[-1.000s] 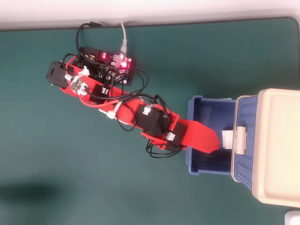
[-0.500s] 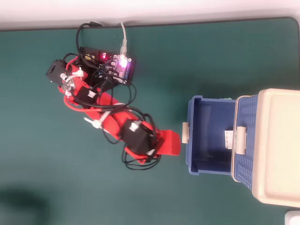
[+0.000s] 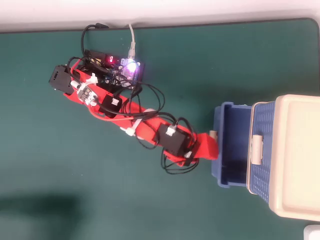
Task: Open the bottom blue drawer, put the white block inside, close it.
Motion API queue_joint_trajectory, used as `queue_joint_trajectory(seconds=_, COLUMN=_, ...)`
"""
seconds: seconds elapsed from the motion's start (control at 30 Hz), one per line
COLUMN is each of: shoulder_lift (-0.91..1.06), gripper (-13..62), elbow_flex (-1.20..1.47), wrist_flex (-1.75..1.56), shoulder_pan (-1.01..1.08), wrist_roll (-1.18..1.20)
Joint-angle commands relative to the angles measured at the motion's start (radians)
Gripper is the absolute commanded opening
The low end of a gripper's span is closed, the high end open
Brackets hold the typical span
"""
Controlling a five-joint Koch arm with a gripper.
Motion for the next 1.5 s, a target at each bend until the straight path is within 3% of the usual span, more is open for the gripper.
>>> queue_joint_trajectory(seconds=0.0, shoulder_lift=0.002, gripper=34.2, elbow_flex=-0.02, wrist_flex=-0.15, shoulder_pan=-0.049, wrist_roll=0.046)
queue_joint_trajectory(seconds=0.2, shoulder_lift=-0.069, gripper=34.2, elbow_flex=-0.021, wrist_flex=-0.442, shoulder_pan=-0.101, wrist_roll=0.063)
queue_joint_trajectory(seconds=0.43, shoulder_lift=-0.121, gripper=34.6, elbow_flex=-0.014, wrist_flex=-0.555, shoulder_pan=-0.126, wrist_roll=0.064)
queue_joint_trajectory(seconds=0.6, shoulder_lift=0.083, gripper=34.9, elbow_flex=-0.017, wrist_flex=-0.195, shoulder_pan=-0.054, wrist_roll=0.064)
queue_joint_trajectory(seconds=0.73, shoulder_lift=0.359, gripper=34.3, elbow_flex=-0.008, wrist_flex=0.302, shoulder_pan=0.235, wrist_roll=0.041)
queue_joint_trajectory(seconds=0.8, shoulder_lift=0.44, gripper=34.2, elbow_flex=0.012, wrist_flex=0.394, shoulder_pan=0.391, wrist_roll=-0.015)
queue_joint_trajectory(seconds=0.93, shoulder_lift=0.543, gripper=34.1, elbow_flex=0.259, wrist_flex=0.397, shoulder_pan=0.799, wrist_roll=-0.348)
queue_joint_trajectory(seconds=1.17, shoulder_lift=0.621, gripper=34.0, elbow_flex=0.693, wrist_flex=0.377, shoulder_pan=1.223, wrist_roll=-0.92)
queue_joint_trajectory(seconds=1.3, shoulder_lift=0.788, gripper=34.0, elbow_flex=1.081, wrist_flex=0.262, shoulder_pan=1.284, wrist_roll=-0.959)
queue_joint_trajectory(seconds=1.47, shoulder_lift=1.161, gripper=34.1, elbow_flex=1.713, wrist_flex=-0.025, shoulder_pan=1.272, wrist_roll=-0.954)
